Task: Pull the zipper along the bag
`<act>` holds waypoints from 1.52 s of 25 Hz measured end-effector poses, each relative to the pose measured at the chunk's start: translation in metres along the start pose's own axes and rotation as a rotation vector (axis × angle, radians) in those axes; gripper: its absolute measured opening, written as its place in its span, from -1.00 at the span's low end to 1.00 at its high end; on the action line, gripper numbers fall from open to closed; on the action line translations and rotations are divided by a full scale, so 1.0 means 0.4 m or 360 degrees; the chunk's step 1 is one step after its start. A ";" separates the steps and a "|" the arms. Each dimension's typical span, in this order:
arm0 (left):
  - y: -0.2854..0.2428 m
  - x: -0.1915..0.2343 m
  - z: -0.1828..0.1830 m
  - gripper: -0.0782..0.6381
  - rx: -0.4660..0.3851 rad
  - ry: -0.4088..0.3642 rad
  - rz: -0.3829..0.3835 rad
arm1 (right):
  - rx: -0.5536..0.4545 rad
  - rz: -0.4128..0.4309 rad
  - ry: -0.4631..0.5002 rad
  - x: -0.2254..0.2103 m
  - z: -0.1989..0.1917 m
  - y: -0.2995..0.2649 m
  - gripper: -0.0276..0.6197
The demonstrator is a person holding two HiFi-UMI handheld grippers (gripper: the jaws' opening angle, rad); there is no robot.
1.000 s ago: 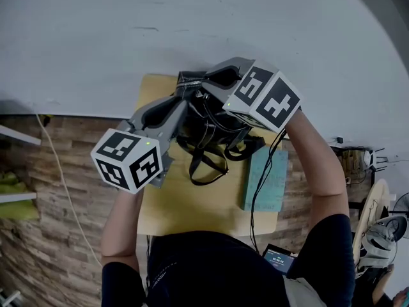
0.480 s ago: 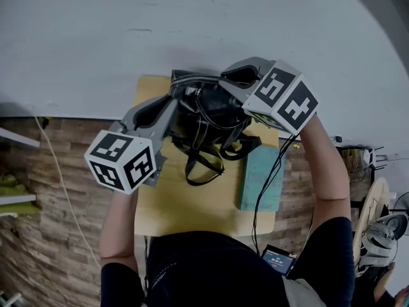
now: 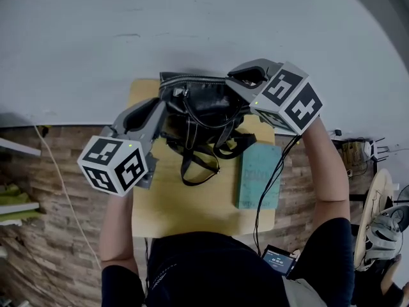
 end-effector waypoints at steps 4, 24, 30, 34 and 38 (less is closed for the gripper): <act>0.002 0.000 -0.001 -0.59 0.0003 -0.0014 0.0013 | -0.0030 -0.0015 -0.0039 -0.008 -0.016 0.013 -0.82; 0.005 0.000 -0.002 -0.58 0.0037 -0.0069 0.0020 | -0.0194 -0.0131 -0.0281 -0.029 -0.085 0.043 -0.80; 0.011 -0.001 -0.003 -0.56 0.0045 -0.0147 0.0030 | -0.0283 -0.0256 -0.0290 -0.019 -0.088 0.060 -0.76; 0.026 -0.002 0.010 -0.59 0.0018 -0.0158 0.0026 | -0.0341 -0.0304 -0.0359 -0.002 -0.101 0.086 -0.75; 0.042 -0.011 0.038 -0.63 -0.0026 -0.0174 -0.0002 | -0.0386 -0.0348 -0.0416 0.027 -0.113 0.114 -0.76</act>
Point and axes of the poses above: the fingertips, and each gripper's own axes: y backward along the fingers, x to its left, z out of its top, the point moved 3 cm from there along y, backward along the fingers, and after that the axes turned 9 degrees about z, right-handed, at the moved point
